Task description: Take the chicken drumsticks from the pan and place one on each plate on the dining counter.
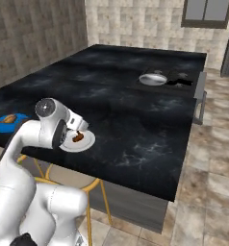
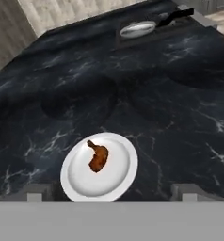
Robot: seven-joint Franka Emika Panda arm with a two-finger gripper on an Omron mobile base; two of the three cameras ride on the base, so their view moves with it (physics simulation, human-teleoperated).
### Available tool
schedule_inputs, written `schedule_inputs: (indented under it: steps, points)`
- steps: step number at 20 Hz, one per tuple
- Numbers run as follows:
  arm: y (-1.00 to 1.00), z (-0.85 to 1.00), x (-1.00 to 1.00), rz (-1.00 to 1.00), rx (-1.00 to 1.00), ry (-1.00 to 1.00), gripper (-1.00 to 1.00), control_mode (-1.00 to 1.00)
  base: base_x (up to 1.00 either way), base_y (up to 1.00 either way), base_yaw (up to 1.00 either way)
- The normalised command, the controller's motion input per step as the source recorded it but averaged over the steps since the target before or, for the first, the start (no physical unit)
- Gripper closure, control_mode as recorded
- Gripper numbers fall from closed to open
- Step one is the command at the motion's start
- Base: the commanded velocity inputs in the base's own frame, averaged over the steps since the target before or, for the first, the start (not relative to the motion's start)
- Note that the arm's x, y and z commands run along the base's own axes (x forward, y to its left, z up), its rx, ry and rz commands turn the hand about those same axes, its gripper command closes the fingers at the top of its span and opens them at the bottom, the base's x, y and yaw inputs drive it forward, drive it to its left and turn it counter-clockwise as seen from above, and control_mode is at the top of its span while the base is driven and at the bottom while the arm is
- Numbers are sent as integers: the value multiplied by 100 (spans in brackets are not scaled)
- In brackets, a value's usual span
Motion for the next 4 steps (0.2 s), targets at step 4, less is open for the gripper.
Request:
schedule_inputs:
  steps: [4]
  points:
    - [0, 0, -100, 3, -1, -14, -100, -100, 0, 0, 0]
